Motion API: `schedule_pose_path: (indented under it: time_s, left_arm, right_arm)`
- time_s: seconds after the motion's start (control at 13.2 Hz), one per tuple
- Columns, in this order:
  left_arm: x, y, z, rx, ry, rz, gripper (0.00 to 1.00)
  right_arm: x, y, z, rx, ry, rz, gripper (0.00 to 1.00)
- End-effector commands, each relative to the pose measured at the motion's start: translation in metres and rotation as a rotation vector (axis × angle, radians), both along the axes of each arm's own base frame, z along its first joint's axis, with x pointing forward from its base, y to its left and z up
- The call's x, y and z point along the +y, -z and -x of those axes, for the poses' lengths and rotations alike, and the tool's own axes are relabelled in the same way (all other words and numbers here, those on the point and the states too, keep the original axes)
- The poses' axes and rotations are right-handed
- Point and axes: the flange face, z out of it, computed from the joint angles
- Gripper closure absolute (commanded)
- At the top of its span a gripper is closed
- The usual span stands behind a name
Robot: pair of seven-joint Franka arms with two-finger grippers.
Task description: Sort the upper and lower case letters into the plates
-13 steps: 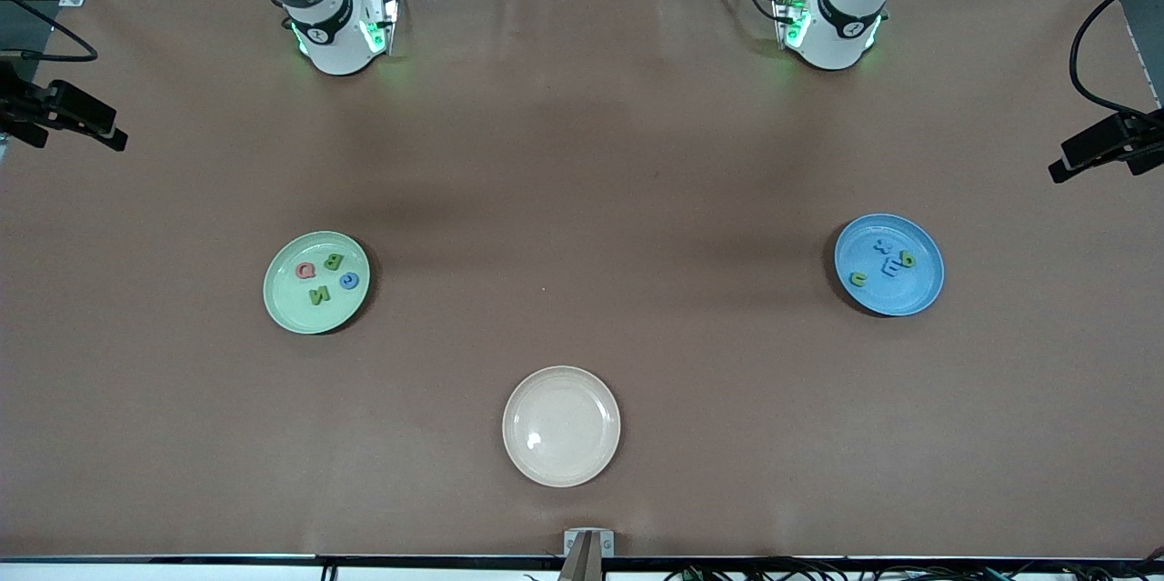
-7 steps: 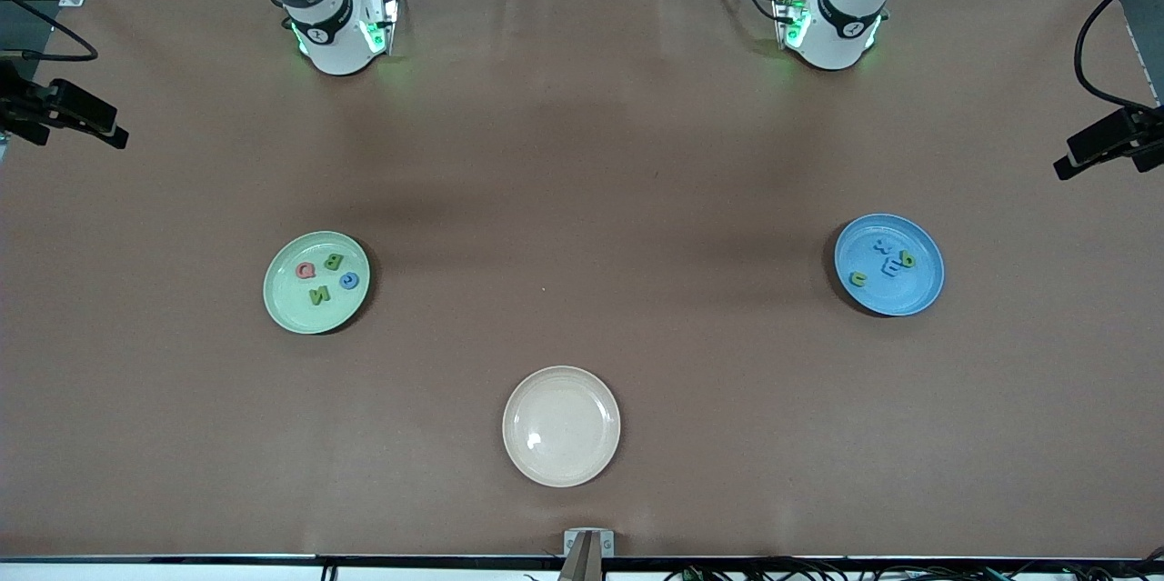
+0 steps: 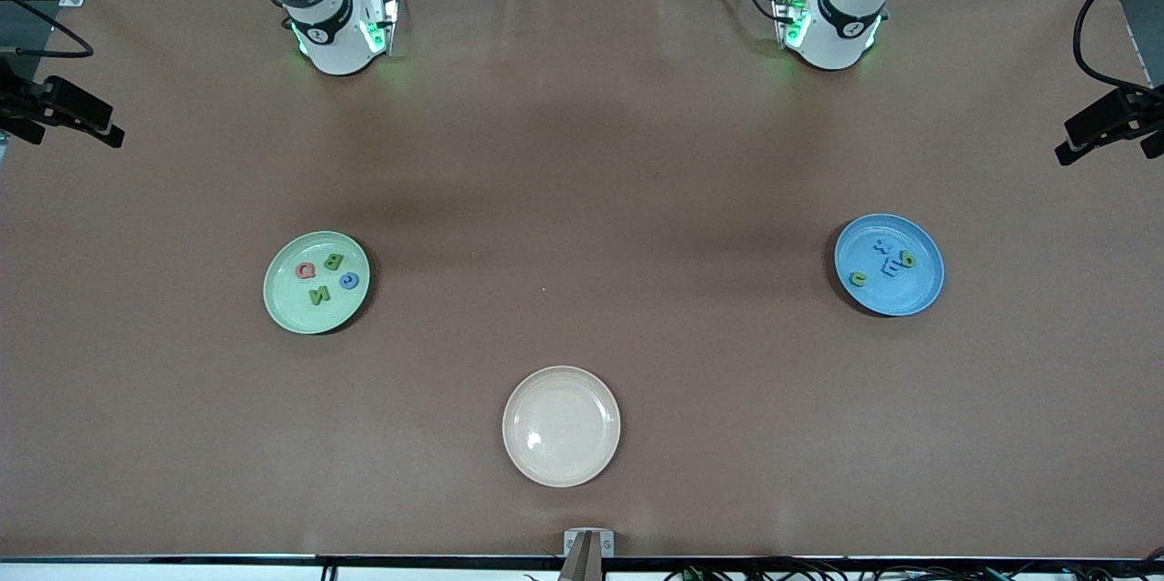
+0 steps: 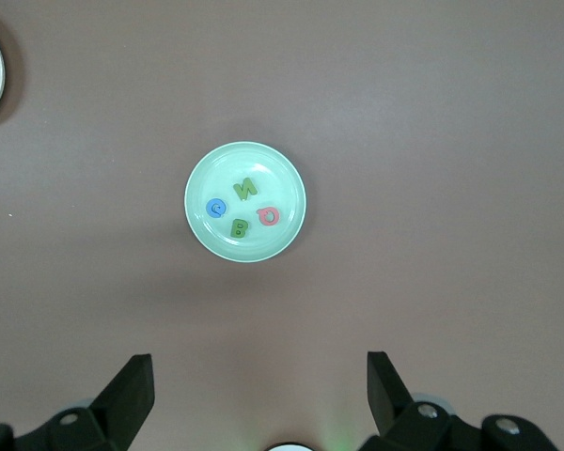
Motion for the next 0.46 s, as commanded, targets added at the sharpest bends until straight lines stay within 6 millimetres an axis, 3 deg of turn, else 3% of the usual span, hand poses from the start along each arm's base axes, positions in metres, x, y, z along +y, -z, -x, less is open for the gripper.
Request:
schedule_pose_path:
  time_s: [0.0,0.38]
  left_arm:
    - [0.002,-0.0032,0.0048,-0.005,0.013,-0.017,0.0]
    - [0.0001,-0.0015,0.0053,-0.004,0.017,-0.006,0.0]
  right_arm:
    - [-0.0027,-0.0033,0.0013,0.001,-0.006,0.0,0.0]
    - [0.0003,-0.0026,0.0011,0.003,-0.014,0.009,0.0]
